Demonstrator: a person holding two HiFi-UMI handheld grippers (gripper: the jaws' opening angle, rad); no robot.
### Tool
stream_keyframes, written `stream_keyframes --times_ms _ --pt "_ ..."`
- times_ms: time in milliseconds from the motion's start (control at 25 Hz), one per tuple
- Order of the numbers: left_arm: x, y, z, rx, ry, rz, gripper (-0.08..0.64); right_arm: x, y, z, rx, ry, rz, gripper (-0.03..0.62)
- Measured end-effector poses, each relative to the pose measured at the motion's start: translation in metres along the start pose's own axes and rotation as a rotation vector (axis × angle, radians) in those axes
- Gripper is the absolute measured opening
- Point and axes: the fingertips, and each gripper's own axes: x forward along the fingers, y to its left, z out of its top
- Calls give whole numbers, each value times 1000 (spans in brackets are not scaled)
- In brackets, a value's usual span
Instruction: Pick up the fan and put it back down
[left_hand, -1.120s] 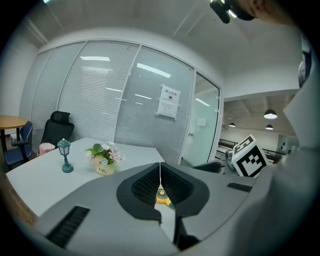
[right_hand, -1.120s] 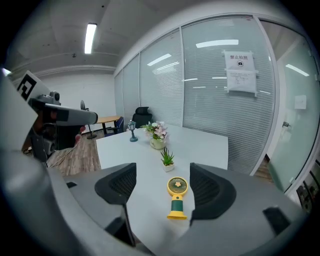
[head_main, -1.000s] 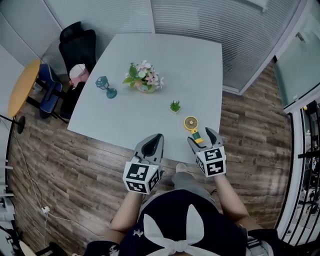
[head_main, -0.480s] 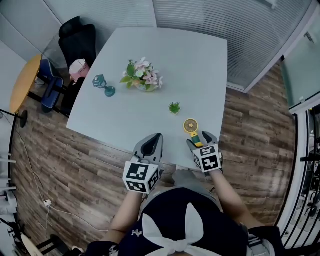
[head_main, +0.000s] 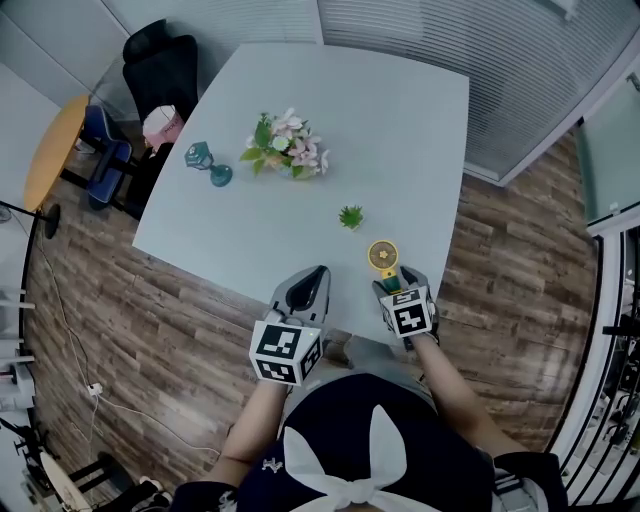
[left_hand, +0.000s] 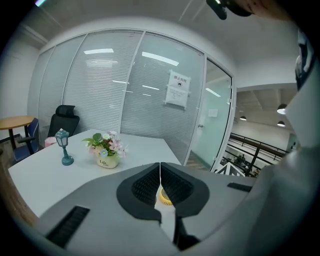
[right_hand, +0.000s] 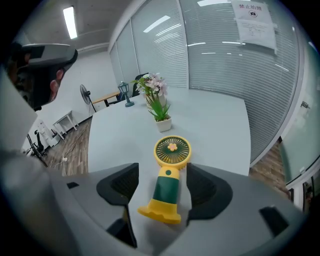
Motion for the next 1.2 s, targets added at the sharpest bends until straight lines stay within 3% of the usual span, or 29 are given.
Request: stream_keyframes --times_ms 440,1200 --pt "13 0 -8 -26 19 26 23 31 -5 -21 0 99 29 281" --pt "23 -3 -15 -53 33 32 23 40 -6 -26 -11 90 11 206"
